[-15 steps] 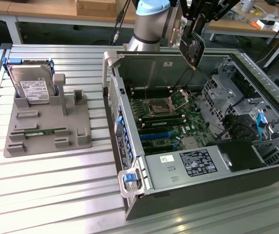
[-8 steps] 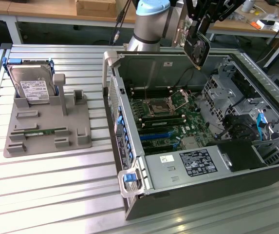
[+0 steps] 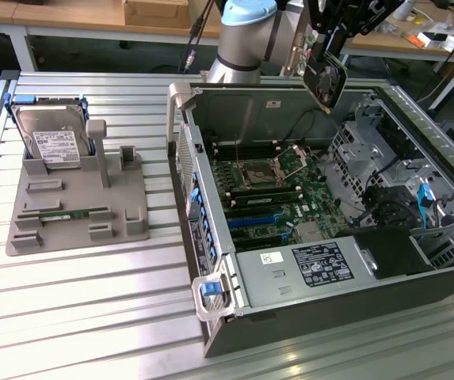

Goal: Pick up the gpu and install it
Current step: 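Pick up the gpu and move the gpu toward the slot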

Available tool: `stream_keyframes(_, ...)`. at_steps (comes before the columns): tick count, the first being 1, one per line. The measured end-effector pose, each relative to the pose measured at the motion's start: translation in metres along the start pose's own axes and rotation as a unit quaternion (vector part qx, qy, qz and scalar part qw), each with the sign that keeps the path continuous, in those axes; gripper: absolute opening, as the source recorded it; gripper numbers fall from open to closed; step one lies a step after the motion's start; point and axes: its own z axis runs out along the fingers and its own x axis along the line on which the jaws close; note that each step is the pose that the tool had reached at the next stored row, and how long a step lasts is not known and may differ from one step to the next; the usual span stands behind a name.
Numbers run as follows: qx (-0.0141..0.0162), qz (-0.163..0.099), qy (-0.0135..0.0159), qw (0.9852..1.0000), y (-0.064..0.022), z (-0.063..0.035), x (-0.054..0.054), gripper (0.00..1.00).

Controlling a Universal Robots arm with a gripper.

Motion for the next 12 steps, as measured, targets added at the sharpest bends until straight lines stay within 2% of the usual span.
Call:
stream_keyframes(8, 0.0003, 0.000, 0.0000, 1.0000, 0.0004, 0.0002, -0.0067, 0.27)
stream_keyframes(12, 0.0003, 0.000, 0.0000, 1.0000, -0.0066, 0.0000, -0.0073, 0.27)
